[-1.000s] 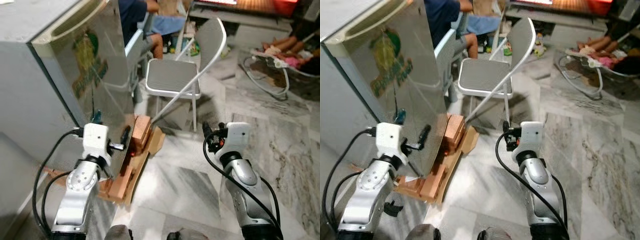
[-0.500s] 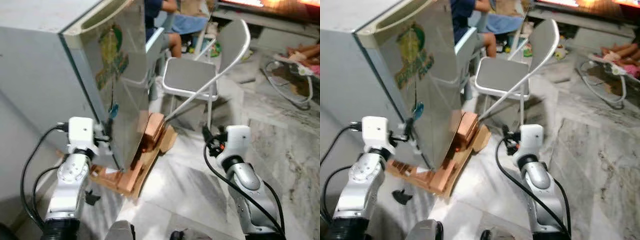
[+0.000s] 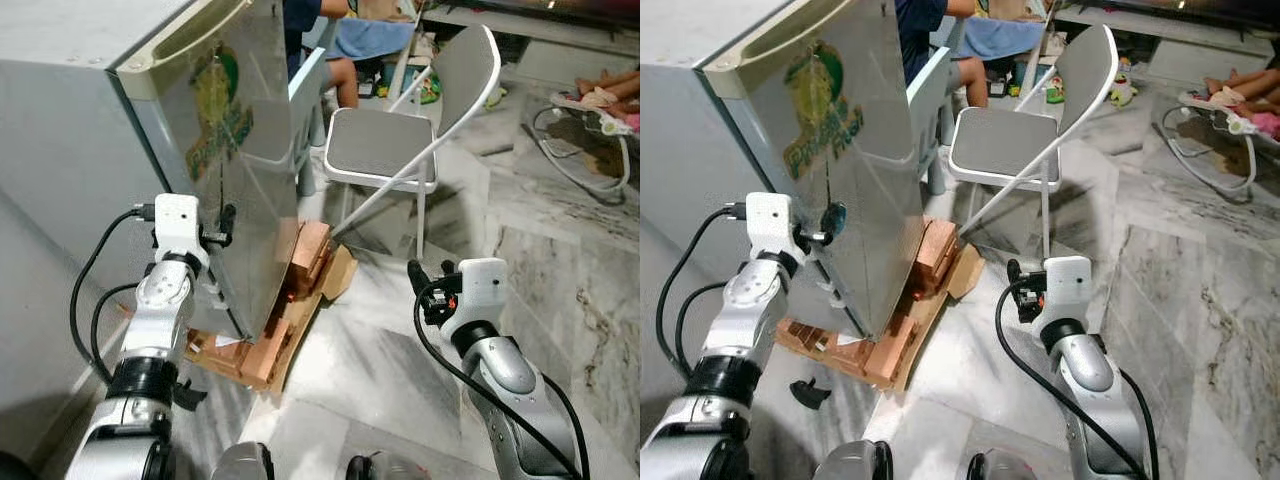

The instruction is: Restocking fridge

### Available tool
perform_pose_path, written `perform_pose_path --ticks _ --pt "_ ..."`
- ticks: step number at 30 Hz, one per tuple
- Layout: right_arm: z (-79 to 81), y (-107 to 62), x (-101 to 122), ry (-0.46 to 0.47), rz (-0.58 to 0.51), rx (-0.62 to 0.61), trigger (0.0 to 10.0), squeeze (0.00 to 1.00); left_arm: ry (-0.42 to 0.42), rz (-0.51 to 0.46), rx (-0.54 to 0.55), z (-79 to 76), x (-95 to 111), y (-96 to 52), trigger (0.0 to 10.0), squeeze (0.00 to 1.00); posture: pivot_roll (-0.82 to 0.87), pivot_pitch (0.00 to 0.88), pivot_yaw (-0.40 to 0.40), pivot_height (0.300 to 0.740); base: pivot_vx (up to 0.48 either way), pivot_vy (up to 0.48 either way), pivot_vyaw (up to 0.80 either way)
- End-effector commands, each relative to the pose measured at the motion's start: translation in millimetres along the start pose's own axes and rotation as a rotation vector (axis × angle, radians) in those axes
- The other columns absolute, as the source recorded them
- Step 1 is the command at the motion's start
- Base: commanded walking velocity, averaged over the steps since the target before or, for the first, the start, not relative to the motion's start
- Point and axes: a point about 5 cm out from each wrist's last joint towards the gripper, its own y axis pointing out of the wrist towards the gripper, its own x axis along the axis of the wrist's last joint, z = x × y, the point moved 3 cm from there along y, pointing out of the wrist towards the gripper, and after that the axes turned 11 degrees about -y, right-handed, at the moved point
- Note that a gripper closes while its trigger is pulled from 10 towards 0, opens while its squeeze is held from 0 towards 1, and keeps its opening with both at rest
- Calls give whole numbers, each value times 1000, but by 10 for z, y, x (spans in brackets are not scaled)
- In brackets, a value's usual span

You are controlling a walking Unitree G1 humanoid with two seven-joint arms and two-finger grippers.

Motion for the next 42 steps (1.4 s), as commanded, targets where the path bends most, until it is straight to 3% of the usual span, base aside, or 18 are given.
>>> perform_pose_path --ticks 1,5,9,12,14,16,17,20,24,25,27,30,36,37,39,40,41,42 --pt "21 -25 37 2 -4 7 10000 0 21 -8 37 88 29 29 10000 0 9 121 -4 740 0 0 0" --pt "24 -82 26 2 17 16 10000 0 52 -30 109 229 113 116 10000 0 1 127 -3 740 0 0 0" --pt "30 -129 5 8 30 25 10000 0 15 -24 103 237 115 141 10000 0 0 130 -3 740 0 0 0" --pt "84 -192 -47 25 65 77 10000 0 0 -22 -11 14 125 184 10000 0 9 126 -7 740 0 0 0" --pt "107 -294 -184 -18 156 127 10000 0 20 -25 -185 -385 141 201 10000 0 23 120 -14 740 0 0 0" --pt "115 -351 -265 -45 204 150 10000 0 21 -27 -274 -600 148 191 10000 0 25 118 -16 740 0 0 0" --pt "141 -456 -376 -72 274 193 10000 0 6 -42 -427 -1048 218 155 10000 0 31 111 -19 740 0 0 0" --pt "171 -543 -488 -69 335 223 10000 0 -24 -69 -599 -1589 346 55 10000 0 41 100 -23 740 0 0 0" --pt "185 -543 -559 -43 365 238 10000 0 -88 -128 -929 -2583 634 -340 10000 0 49 81 -18 740 0 0 0" --pt "196 -499 -598 -35 366 250 10000 0 -123 -133 -1072 -2958 704 -594 10000 0 43 73 -11 740 0 0 0" --pt "225 -459 -633 -30 359 266 10000 0 -151 -127 -1138 -3123 716 -728 10000 0 37 66 -5 740 0 0 0" --pt "269 -407 -748 -23 361 279 10000 0 -137 -128 -1148 -3174 672 -773 10000 0 27 60 3 740 0 0 0" --pt "233 -322 -1060 -3 403 245 10000 0 -116 -109 -1070 -2892 602 -577 10000 0 37 56 9 740 0 0 0" --pt "231 -286 -1133 -1 408 237 10000 0 -110 -108 -1019 -2736 576 -484 10000 0 43 53 12 740 0 0 0" --pt "231 -286 -1133 -1 408 237 10000 0 -110 -108 -1019 -2736 576 -484 10000 0 43 53 12 740 0 0 0" --pt "169 -203 -1183 6 384 201 10000 0 -108 -84 -857 -2221 441 -285 10000 0 67 47 13 740 319 -356 0" --pt "169 -203 -1183 6 384 201 10000 0 -108 -84 -857 -2221 441 -285 10000 0 67 47 13 740 319 -356 0" --pt "131 -168 -1143 7 362 185 10000 0 -104 -74 -783 -1979 371 -235 10000 0 69 47 13 740 330 -345 0"
